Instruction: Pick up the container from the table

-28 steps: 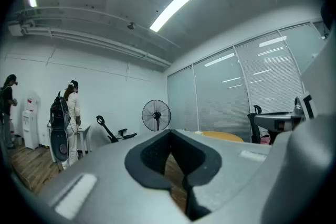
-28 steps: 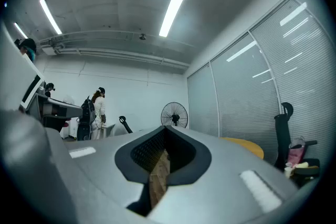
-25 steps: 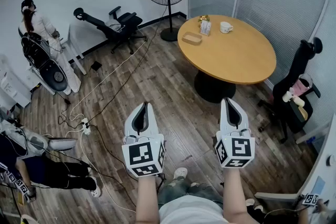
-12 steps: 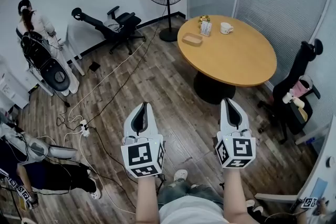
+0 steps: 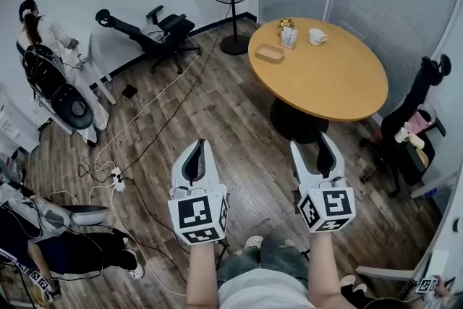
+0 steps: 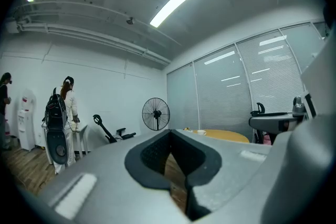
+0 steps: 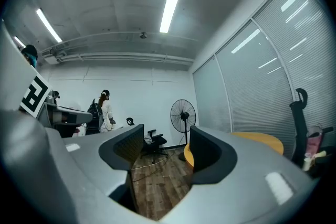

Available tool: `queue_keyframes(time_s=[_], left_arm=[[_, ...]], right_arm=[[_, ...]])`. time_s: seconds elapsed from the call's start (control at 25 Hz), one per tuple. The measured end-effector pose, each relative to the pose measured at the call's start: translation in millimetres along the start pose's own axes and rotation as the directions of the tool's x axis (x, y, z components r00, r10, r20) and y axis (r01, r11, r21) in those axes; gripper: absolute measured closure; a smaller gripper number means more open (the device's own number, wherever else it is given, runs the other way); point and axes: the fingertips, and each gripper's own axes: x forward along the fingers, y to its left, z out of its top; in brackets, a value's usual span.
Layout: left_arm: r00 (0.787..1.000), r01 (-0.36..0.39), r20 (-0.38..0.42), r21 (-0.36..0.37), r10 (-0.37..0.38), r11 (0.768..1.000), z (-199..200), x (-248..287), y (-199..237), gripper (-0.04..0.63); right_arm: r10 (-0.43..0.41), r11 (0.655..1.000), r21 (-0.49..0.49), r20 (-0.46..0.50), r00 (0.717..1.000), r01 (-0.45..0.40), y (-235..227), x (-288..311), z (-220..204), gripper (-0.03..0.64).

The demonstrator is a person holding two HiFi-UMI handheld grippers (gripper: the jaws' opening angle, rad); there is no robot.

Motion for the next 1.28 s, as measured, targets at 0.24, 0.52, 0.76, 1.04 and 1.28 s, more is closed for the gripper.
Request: queue_keyframes(time_s=[0.24, 0.52, 0.76, 1.04, 1.28], left_arm=[[1.0, -0.004, -0.013, -0.012, 0.003, 1.0, -9, 16, 12, 0.594], [0.999, -0.022, -0.025, -0.02, 0.021, 1.0, -16, 48, 13, 0.594], [0.998, -0.052, -0.03, -0.012, 0.052, 0.999, -17, 99, 17, 0.594], [0.996, -0.085, -0.043, -0.026, 0.084, 0.996, -6, 189, 23, 0.594], [0.993, -0.115, -0.034, -0.028, 0.114, 0.993, 6, 256, 19, 0.594]], right_arm=[[0.008, 1.0, -0.005, -0.023, 1.0, -0.009, 5, 21, -9, 0.288], [0.029, 1.0, 0.009, -0.024, 0.999, -0.029, -13, 53, -16, 0.288], [0.08, 0.997, 0.011, -0.022, 0.997, -0.08, -29, 105, -19, 0.293], [0.124, 0.992, 0.007, -0.031, 0.992, -0.124, -62, 195, -9, 0.318], [0.164, 0.986, -0.009, -0.026, 0.986, -0.165, -94, 266, 3, 0.318]])
